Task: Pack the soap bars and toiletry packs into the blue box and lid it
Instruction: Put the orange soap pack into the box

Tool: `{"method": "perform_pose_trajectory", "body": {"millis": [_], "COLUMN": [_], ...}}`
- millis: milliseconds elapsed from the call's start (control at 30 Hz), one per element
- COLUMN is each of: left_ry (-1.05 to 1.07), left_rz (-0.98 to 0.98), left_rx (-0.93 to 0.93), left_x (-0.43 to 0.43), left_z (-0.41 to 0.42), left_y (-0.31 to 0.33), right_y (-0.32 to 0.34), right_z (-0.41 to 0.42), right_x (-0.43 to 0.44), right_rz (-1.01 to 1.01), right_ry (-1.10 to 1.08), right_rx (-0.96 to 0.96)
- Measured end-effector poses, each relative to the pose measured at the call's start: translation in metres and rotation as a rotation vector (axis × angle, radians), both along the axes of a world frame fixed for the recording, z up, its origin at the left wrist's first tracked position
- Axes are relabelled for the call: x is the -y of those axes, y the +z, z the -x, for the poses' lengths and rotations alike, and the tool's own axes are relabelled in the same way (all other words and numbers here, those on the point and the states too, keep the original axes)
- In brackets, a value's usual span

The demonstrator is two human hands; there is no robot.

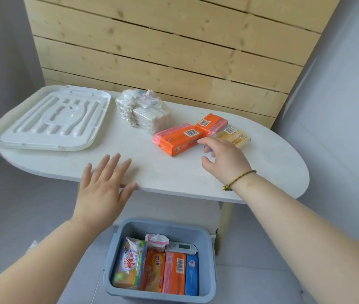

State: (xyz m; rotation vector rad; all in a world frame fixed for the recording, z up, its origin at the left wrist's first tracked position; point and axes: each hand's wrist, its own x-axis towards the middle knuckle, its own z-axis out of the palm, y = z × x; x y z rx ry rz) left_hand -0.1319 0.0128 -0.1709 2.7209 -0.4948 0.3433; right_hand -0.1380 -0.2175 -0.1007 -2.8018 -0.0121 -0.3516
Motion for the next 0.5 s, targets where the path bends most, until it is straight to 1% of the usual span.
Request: {"method": "perform_pose_trajectory", "body": {"millis": [33,100,267,400,500], "left_ry": [0.020,0.011,0.038,0.042,0.040], "left_rz": [-0.018,-0.054,-0.116,-0.143,-0.136], "left_rx": [-0.037,-0.020,0.009,-0.009,-0.010], "left_x": [-0.008,-0.005,-0.004,-0.005,-0.006], "left_z": [-0.013,-0.012,-0.013,-0.014,-0.014], "left_y": [-0.007,-0.009,-0.009,-0.007,-0.008], "right_y": [-0.001,0.000,0.001,0.004,0.004], "right_z": [-0.025,-0.046,-0.093,-0.115,-0.121], "right_x": [-0.005,-0.002,-0.017,-0.032,-0.042], "right_rz": [0.098,0.259,0.512,0.601,0.628], "right_ry": [0.015,0.034,0.074,0.098,0.113], "right_rx": [-0.062,-0.164,-0.376,-0.494,-0.500]}}
